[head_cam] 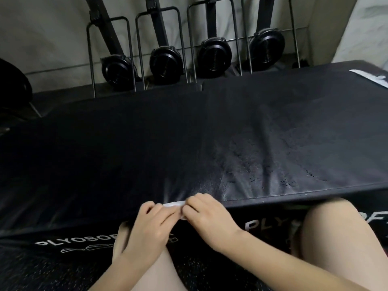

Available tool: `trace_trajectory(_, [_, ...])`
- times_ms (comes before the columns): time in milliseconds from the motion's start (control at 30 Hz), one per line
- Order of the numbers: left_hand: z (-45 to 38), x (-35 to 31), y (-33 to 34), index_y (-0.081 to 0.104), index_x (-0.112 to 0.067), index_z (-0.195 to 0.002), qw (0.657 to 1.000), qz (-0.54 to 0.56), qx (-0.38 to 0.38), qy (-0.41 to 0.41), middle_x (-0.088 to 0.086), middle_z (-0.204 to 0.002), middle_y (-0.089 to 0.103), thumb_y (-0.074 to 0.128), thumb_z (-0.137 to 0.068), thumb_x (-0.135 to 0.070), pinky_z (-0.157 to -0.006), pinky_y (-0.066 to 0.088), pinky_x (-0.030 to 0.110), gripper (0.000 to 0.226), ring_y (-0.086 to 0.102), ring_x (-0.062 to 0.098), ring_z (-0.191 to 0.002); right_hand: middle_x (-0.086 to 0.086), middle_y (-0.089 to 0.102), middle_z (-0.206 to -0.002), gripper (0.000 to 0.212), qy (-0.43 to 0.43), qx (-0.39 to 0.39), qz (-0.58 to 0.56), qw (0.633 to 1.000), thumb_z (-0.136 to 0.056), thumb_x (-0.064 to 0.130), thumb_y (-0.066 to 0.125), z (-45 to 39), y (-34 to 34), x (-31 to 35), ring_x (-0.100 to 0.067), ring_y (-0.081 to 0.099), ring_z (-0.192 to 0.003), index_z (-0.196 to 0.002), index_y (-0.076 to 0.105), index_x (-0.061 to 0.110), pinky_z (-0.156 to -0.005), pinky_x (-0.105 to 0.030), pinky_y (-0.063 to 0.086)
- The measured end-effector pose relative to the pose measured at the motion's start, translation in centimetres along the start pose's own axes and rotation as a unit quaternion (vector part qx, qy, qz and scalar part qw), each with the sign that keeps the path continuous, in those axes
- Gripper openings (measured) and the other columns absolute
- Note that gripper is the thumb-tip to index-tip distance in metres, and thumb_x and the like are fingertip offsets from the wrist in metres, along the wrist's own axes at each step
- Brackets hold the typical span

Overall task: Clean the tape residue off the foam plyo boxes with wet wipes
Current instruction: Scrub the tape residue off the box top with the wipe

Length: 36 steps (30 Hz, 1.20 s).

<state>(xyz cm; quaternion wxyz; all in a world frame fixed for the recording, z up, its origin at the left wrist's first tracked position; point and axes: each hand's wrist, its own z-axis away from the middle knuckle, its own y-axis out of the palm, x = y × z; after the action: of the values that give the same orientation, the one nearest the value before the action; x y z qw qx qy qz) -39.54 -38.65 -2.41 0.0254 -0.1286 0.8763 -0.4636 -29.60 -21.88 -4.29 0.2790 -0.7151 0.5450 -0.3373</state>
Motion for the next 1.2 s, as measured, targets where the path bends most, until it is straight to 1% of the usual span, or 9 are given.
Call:
trace_trajectory(100, [-0.3,-0.4,-0.3,0.072,-0.02,-0.091,0.999,0.009,-0.03,-0.034,-0.02,-0.097,0.053,0.036,-0.106,-0.021,-0.092,0.032,0.015,0.039,0.043,0.006,-0.079,0.0,0.053,-0.082,0.014,0.0,0.012,-0.01,1.0,-0.089,0.009,0.066,-0.2,0.3,0.4,-0.018,0.044,-0.076,-0.081,0.058,0.015,-0.071,-0.028,0.036])
trace_trajectory(267, [-1.8,-2.2,2.8,0.074,-0.012,-0.104,0.993,0.116,-0.023,0.014,-0.008,-0.117,0.068,0.059,-0.1,-0.011,-0.081,0.043,0.03,0.016,0.062,0.015,-0.089,0.001,0.053,-0.083,0.011,0.023,0.051,-0.006,0.998,-0.091,0.012,0.06,2.0,-2.9,-1.9,-0.019,0.046,-0.076,-0.081,0.059,0.017,-0.071,-0.03,0.041])
trace_trajectory(400, [-4.8,-5.9,4.1,0.072,-0.007,-0.108,0.989,0.147,0.001,0.008,-0.002,-0.112,0.067,0.049,-0.106,-0.016,-0.086,0.046,0.035,0.025,0.06,0.02,-0.087,0.001,0.062,-0.096,0.022,0.043,0.078,0.013,0.996,-0.102,0.022,0.05,5.0,-6.2,-5.6,-0.02,0.054,-0.083,-0.09,0.068,0.015,-0.075,-0.032,0.046])
trace_trajectory(500, [-5.6,-6.8,4.1,0.072,-0.007,-0.109,0.987,0.156,0.021,-0.008,-0.001,-0.099,0.065,0.031,-0.108,-0.014,-0.095,0.045,0.035,0.041,0.059,0.02,-0.087,0.0,0.065,-0.113,0.024,0.035,0.083,0.02,0.996,-0.101,0.017,0.05,6.2,-6.9,-6.7,-0.021,0.061,-0.094,-0.107,0.072,0.011,-0.082,-0.032,0.049])
trace_trajectory(667, [-8.3,-4.9,3.9,0.073,-0.014,-0.104,0.993,0.092,0.075,-0.029,-0.009,-0.086,0.063,0.041,-0.09,-0.011,-0.088,0.046,0.029,0.035,0.059,0.013,-0.081,0.007,0.068,-0.11,0.014,0.079,0.054,0.019,0.995,-0.092,0.019,0.069,3.2,-5.3,-7.7,-0.013,0.06,-0.095,-0.104,0.074,0.016,-0.088,-0.022,0.043])
trace_trajectory(833, [-13.3,-1.6,6.2,0.072,-0.02,-0.094,0.983,-0.013,0.17,-0.066,-0.01,-0.076,0.061,0.069,-0.075,-0.016,-0.079,0.05,0.028,0.02,0.059,0.014,-0.076,0.008,0.07,-0.099,0.012,0.122,0.077,0.037,0.989,-0.085,0.014,0.077,-2.0,-2.9,-12.0,-0.016,0.063,-0.086,-0.096,0.076,0.018,-0.077,-0.031,0.052])
trace_trajectory(967, [-17.9,0.9,7.9,0.067,-0.018,-0.105,0.975,-0.041,0.202,-0.086,-0.005,-0.089,0.067,0.057,-0.085,-0.011,-0.076,0.043,0.031,0.023,0.058,0.019,-0.089,0.003,0.07,-0.091,0.006,0.16,0.108,0.017,0.981,-0.092,0.017,0.07,-6.0,-1.2,-16.8,-0.02,0.063,-0.087,-0.089,0.076,0.016,-0.074,-0.035,0.054])
trace_trajectory(1100, [-19.4,1.1,7.1,0.068,-0.022,-0.086,0.97,-0.049,0.217,-0.095,-0.005,-0.067,0.061,0.069,-0.072,-0.01,-0.065,0.039,0.028,0.019,0.054,0.016,-0.071,0.005,0.069,-0.087,0.011,0.174,0.12,-0.019,0.977,-0.092,0.017,0.066,-6.7,-1.6,-17.9,-0.017,0.06,-0.085,-0.084,0.073,0.016,-0.074,-0.038,0.053])
trace_trajectory(1200, [-17.3,-0.2,6.5,0.064,-0.021,-0.088,0.969,-0.024,0.242,-0.046,-0.005,-0.073,0.06,0.059,-0.075,-0.01,-0.069,0.04,0.031,0.017,0.054,0.017,-0.073,0.011,0.07,-0.092,0.007,0.147,0.111,-0.034,0.982,-0.09,0.022,0.068,-4.3,-3.1,-16.2,-0.013,0.062,-0.085,-0.087,0.074,0.021,-0.077,-0.033,0.053])
